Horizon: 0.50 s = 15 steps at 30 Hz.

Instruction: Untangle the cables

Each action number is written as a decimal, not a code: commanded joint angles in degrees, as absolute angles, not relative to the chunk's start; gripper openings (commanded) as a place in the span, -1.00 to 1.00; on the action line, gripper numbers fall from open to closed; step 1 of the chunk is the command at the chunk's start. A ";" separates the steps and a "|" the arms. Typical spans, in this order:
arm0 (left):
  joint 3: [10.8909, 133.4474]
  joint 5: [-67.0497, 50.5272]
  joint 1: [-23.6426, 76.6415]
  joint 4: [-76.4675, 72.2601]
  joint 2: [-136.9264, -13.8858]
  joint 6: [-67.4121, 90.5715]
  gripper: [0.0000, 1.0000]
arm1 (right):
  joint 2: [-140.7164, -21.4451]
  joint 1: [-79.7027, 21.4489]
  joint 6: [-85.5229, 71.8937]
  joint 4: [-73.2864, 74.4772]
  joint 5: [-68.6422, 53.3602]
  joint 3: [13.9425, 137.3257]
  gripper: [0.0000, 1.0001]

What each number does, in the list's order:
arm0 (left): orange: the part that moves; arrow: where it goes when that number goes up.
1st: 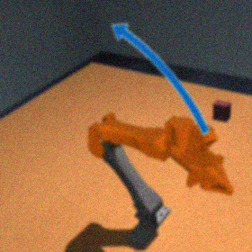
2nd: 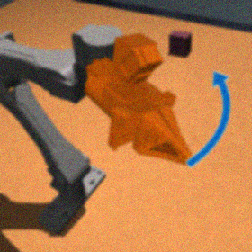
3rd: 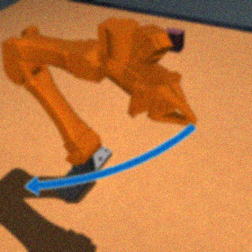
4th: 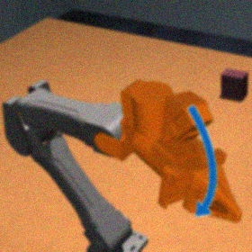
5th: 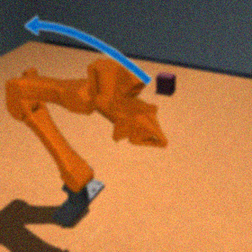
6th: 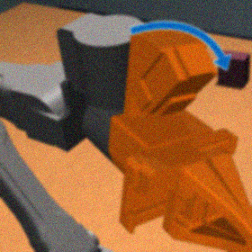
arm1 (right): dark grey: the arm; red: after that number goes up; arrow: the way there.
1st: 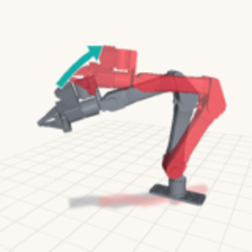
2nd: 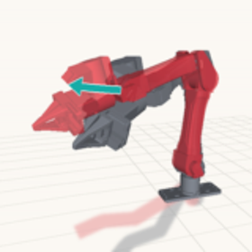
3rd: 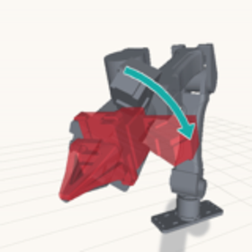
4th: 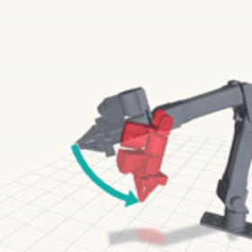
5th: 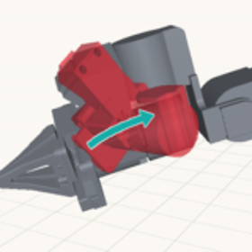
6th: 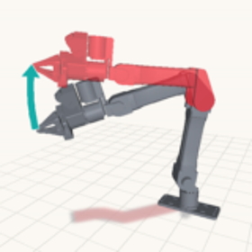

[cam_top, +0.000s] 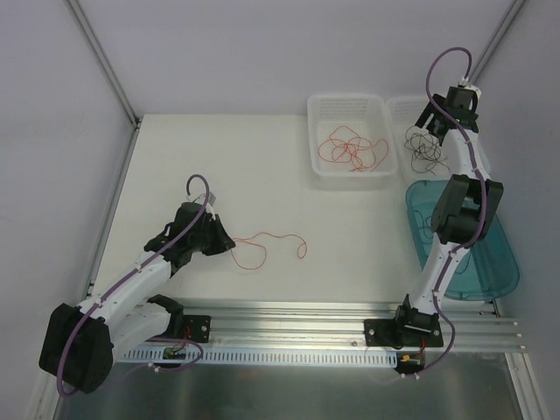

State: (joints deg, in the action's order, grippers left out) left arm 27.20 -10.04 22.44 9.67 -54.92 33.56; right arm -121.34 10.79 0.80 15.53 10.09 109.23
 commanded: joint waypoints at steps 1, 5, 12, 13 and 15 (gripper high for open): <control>27.16 -11.25 22.41 8.17 -55.55 33.40 -1.00 | -113.66 10.81 -1.49 12.74 6.51 108.03 0.88; 26.90 -11.69 22.50 8.00 -54.67 33.66 -1.00 | -106.28 10.20 -2.11 13.01 2.21 103.55 0.99; 26.19 -12.13 22.59 7.82 -52.39 34.28 -1.00 | -91.42 3.70 -3.34 14.68 -6.22 89.14 0.99; 26.19 -12.48 22.67 7.82 -52.03 34.54 -1.00 | -89.84 1.43 -3.34 15.20 -6.68 87.03 0.99; 26.89 -13.18 22.76 7.82 -50.81 34.80 -1.00 | -84.66 -1.13 -3.43 15.38 -7.90 80.18 0.99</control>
